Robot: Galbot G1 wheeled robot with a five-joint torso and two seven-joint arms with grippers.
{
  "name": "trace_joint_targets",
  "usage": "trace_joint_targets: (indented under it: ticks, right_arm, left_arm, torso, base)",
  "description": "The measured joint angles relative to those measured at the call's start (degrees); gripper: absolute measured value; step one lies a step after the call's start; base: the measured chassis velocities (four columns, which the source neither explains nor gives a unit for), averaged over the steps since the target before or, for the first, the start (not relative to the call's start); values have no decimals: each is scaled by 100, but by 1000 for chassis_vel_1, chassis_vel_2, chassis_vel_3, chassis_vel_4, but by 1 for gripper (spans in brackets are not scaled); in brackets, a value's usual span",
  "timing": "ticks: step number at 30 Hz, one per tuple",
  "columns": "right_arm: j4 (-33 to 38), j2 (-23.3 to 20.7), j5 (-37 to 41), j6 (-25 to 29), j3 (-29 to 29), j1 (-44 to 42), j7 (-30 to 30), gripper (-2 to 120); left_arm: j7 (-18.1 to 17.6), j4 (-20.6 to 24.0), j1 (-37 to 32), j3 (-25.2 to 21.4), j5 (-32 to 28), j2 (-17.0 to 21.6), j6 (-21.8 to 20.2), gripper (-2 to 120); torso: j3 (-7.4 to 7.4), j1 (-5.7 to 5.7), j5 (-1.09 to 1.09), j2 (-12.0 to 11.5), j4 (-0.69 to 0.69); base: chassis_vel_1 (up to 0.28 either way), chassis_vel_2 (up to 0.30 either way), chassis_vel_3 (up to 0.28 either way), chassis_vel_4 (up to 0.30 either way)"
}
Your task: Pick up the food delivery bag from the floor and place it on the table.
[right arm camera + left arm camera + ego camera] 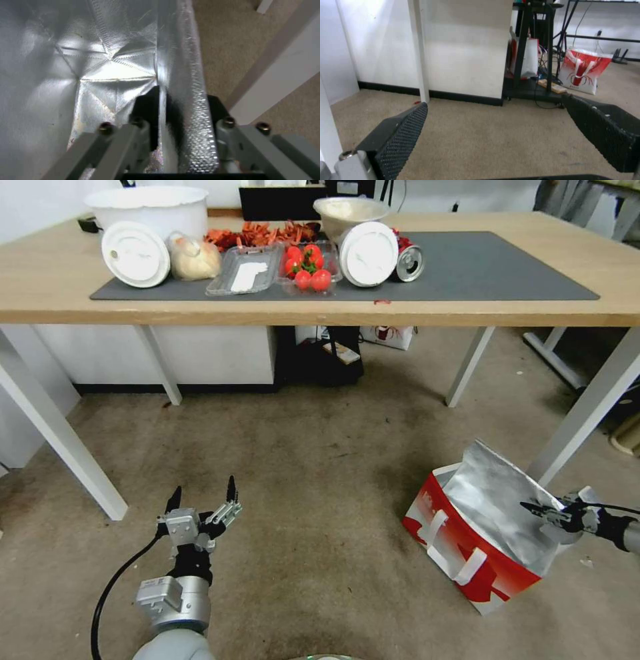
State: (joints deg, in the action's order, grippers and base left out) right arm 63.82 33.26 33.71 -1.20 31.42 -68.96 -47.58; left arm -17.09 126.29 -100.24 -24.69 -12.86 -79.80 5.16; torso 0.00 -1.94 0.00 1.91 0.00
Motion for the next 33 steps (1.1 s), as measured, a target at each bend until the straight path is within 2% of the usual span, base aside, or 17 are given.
trace_joint_targets:
  ticks: [4,6,18,33]
  right_arm:
    - [20,-9,75,-2,25,-79,57,3]
    - [32,-9,88,-2,57,-121,73,0]
    - [368,-51,340,-56,356,-531,38,0]
    - [1691,-332,948,-276,565,-886,-240,0]
  left_arm:
    - [-1,8,1,-2,6,-3,12,100]
    - [-1,9,2,-2,11,-5,18,100]
    - [-1,51,-27,-7,37,-18,37,100]
    - [-45,207,-35,-86,23,-4,21,100]
  torso:
    - [0,0,0,0,0]
    - [0,0,0,0,0]
    - [0,0,0,0,-1]
    - [0,0,0,0,0]
  base:
    - [0,0,0,0]
    - [0,0,0,0]
    - [0,0,0,0]
    - [0,0,0,0]
